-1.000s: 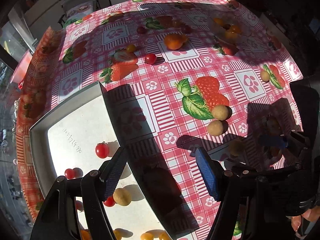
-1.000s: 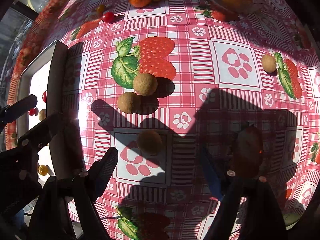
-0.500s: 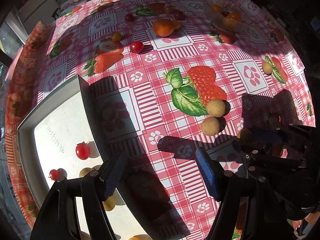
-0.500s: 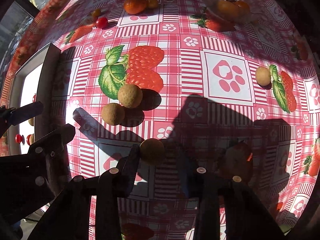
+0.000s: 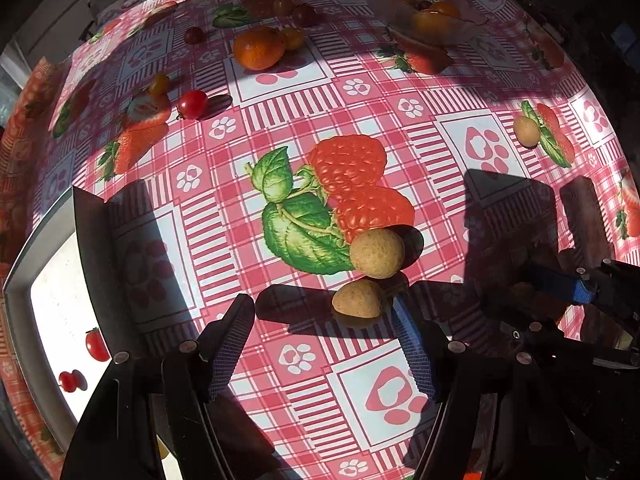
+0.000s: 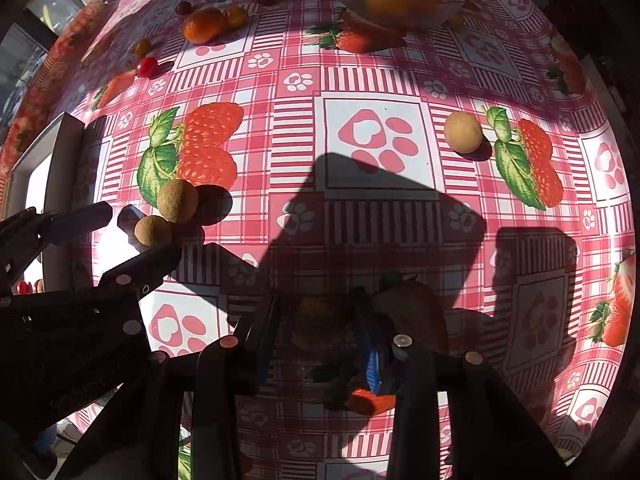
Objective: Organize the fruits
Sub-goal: 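Grasp a brown kiwi with the left tool while the right tool grasps another kiwi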
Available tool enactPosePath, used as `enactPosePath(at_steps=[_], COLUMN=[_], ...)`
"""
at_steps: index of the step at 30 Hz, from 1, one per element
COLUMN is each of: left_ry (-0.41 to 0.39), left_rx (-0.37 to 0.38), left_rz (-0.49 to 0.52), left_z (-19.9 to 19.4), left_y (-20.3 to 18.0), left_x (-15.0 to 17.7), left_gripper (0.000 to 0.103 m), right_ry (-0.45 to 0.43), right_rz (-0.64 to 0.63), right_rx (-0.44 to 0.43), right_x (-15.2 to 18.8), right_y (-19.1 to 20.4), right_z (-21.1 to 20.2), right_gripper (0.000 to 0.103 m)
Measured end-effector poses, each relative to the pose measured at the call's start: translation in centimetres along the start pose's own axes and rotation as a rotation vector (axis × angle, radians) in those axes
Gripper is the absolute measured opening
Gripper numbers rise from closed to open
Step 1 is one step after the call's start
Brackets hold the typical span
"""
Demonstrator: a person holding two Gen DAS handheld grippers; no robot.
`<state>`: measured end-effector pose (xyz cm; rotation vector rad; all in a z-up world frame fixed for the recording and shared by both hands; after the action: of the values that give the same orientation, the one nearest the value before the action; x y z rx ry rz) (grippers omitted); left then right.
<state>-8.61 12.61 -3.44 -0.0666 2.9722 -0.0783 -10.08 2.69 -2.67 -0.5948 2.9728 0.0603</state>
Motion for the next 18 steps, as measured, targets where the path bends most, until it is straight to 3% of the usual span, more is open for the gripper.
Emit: enactPosePath(at_steps=[3,7,10,14,18], left_ry=[-0.009,-0.020,-0.005,0.007,-0.001], left_rx=[-0.016,0.002,0.039,0.073,0.081], left_rz=[0.001,0.030,-0.001,-0.068,-0.095], left_z=[0.3,0.0,0.0,-0.8,-1.7], left_y=[-0.2,-1.1,-0.9,0.4,1.2], left_x=[0.0,-0.1,-0.3,-0.1,-0.1], left_gripper=[0.068,0.028,0.027,0.027,0.028], right_ry=[-0.001,-0.003,0.000,0.003,0.001], right_rz=[-0.008,-0.007,-0.006,0.010,0.026], right_rx=[0.000,-0.004,-0.009,-0.050,-0.079], right_x=[0.1,0.2,0.3,-0.2,0.1], right_y=[-0.4,-0.5,-0.5,-0.8,-1.5], right_z=[0.1,-0.1,-0.4,0.0,-0.7], right_gripper=[0.040,0.040,0.039,0.028,0.027])
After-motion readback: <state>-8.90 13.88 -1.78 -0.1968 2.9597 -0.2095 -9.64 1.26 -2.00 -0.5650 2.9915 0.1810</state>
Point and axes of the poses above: each gripper's, at about its wrist camera, not at the fingertips, and z roughly the way its jaws point, y to its left, x to its underside, the point moved 4 cm from there along z, roughly the way its jaws point, and after that the axes turned 11 degrees about -z, right-handed, at the moved point
